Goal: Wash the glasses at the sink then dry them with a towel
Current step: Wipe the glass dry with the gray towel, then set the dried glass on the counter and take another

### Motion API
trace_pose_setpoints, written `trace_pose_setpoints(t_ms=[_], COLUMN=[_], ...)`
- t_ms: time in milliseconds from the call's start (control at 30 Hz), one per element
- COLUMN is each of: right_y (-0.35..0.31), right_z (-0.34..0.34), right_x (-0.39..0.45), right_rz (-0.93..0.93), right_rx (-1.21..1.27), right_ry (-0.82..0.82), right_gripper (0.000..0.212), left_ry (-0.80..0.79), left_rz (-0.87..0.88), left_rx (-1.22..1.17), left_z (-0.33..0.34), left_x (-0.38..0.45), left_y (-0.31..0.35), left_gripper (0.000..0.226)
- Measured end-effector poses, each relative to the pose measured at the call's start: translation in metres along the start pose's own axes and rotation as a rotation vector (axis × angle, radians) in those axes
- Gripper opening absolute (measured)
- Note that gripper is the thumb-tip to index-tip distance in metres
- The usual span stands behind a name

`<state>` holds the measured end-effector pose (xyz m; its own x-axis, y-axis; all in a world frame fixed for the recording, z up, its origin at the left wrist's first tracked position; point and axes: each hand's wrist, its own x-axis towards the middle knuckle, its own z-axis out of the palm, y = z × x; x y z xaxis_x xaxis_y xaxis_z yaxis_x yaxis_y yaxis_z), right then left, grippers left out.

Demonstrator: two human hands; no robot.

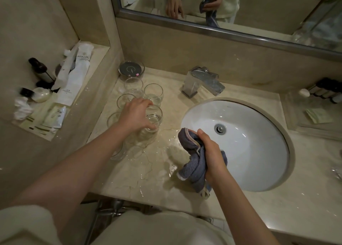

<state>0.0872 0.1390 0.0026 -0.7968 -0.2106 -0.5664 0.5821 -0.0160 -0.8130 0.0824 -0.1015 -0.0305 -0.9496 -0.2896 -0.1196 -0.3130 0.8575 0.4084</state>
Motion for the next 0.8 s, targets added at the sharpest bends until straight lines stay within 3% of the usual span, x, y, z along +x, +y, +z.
trace_pose_setpoints(t_ms=[333,800], right_y=[0.001,0.0], right_z=[-0.005,-0.008], right_x=[0.001,-0.002], right_rz=[0.004,0.007], right_rx=[-0.008,0.012], right_ry=[-0.014,-0.023], right_gripper=[0.029,0.029], left_ry=[0.035,0.041], left_rz=[-0.007,-0.071], left_rx=[0.089,0.036], left_z=[0.005,0.006], left_x=[0.007,0.012], left_y=[-0.012,-0.011], left_gripper=[0.086,0.087])
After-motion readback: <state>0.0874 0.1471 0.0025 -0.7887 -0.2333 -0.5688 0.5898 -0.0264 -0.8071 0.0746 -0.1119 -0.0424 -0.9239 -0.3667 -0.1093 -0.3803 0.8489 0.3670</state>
